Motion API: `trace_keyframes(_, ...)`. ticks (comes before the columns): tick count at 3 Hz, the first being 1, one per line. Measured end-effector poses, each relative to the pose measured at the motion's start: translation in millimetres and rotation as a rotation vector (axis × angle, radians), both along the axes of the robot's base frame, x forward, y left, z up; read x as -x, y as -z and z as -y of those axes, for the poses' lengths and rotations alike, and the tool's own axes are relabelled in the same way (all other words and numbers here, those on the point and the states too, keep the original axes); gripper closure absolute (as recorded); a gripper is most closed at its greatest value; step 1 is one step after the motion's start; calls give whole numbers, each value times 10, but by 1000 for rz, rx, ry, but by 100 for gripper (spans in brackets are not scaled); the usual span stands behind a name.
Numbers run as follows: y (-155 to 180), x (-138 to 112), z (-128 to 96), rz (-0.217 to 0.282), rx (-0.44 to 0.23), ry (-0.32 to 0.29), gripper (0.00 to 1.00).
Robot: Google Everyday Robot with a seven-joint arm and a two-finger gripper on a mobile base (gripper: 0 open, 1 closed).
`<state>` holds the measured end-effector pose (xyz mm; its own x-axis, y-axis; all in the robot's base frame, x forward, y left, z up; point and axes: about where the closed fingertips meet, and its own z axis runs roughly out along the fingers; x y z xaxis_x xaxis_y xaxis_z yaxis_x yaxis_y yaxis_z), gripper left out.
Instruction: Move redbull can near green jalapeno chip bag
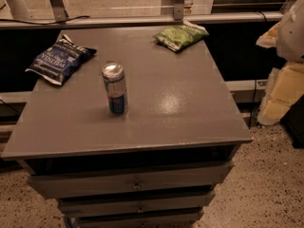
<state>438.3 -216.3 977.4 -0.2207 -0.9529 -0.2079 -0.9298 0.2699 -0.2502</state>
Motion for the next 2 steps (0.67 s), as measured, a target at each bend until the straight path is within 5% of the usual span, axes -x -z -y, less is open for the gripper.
trace_keyframes(1,-7,-13,-21,9,-10,-7,0)
trace_keyframes(2,60,-98,-110,28,-96,-12,0)
